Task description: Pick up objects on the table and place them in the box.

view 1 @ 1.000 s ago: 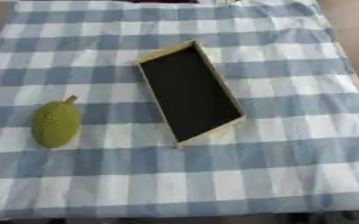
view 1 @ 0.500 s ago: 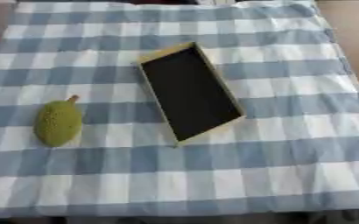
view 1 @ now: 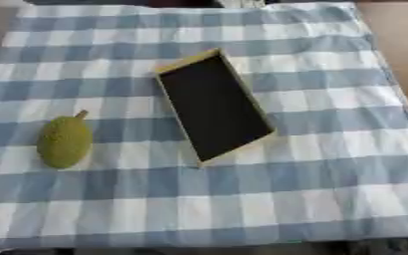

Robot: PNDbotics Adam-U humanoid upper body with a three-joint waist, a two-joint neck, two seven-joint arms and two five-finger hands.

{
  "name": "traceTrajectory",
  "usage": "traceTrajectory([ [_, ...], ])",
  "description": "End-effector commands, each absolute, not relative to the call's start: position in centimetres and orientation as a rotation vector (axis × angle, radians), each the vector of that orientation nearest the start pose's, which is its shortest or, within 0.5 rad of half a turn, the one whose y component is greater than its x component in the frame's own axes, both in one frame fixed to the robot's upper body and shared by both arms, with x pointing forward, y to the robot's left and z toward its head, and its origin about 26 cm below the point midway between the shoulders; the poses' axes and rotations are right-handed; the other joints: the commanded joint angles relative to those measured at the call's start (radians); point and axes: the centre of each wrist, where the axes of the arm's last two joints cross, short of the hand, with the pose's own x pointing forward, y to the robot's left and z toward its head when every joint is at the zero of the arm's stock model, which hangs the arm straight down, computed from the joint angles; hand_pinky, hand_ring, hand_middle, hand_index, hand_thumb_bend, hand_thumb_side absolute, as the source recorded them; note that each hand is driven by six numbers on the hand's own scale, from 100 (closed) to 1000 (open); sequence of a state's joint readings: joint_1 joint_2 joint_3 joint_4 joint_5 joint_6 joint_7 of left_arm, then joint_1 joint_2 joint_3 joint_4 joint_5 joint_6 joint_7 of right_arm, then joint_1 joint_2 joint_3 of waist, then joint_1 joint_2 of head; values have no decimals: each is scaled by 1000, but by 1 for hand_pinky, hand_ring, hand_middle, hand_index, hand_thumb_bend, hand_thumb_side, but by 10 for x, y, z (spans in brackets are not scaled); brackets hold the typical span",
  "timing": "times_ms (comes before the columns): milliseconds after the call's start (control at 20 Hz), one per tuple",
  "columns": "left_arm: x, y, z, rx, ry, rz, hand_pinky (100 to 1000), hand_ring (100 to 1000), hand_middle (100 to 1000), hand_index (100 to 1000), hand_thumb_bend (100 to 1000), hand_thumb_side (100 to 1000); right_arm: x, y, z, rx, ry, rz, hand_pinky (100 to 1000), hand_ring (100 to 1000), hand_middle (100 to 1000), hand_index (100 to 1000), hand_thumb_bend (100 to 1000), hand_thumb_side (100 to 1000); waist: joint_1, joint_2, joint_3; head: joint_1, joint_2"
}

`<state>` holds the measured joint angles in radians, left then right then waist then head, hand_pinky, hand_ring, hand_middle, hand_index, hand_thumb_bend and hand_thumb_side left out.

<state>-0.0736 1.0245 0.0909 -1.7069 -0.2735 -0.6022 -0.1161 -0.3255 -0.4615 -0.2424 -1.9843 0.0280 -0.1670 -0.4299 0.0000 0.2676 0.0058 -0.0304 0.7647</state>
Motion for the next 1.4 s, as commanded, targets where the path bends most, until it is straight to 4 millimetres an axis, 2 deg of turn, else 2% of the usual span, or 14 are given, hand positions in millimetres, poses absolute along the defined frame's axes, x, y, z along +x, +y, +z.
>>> traceTrajectory([
  [50, 290, 436, 230, 776, -1823, -1653, 807, 826, 830, 936, 442, 518, 290, -334, 253, 921, 3470, 192, 789, 671, 626, 680, 131, 580, 6, -14, -2, 9, 5],
  [250, 297, 426, 234, 731, -1760, -1743, 825, 837, 843, 950, 469, 449, 291, -333, 253, 913, 3478, 186, 789, 671, 626, 680, 130, 579, 8, -15, -7, 19, 5],
  [400, 303, 419, 236, 701, -1735, -1769, 833, 842, 843, 933, 488, 429, 291, -332, 253, 906, 3482, 183, 789, 671, 626, 680, 130, 579, 8, -17, -11, 25, 5],
  [950, 333, 389, 242, 627, -1682, -1768, 842, 846, 829, 906, 520, 453, 292, -330, 252, 885, 3498, 168, 790, 672, 625, 680, 128, 582, 8, -16, -17, 41, 5],
  [1400, 349, 378, 230, 565, -1584, -1791, 867, 860, 814, 899, 545, 492, 292, -329, 252, 877, 3501, 170, 791, 672, 624, 680, 126, 583, 8, -14, -20, 49, 4],
])
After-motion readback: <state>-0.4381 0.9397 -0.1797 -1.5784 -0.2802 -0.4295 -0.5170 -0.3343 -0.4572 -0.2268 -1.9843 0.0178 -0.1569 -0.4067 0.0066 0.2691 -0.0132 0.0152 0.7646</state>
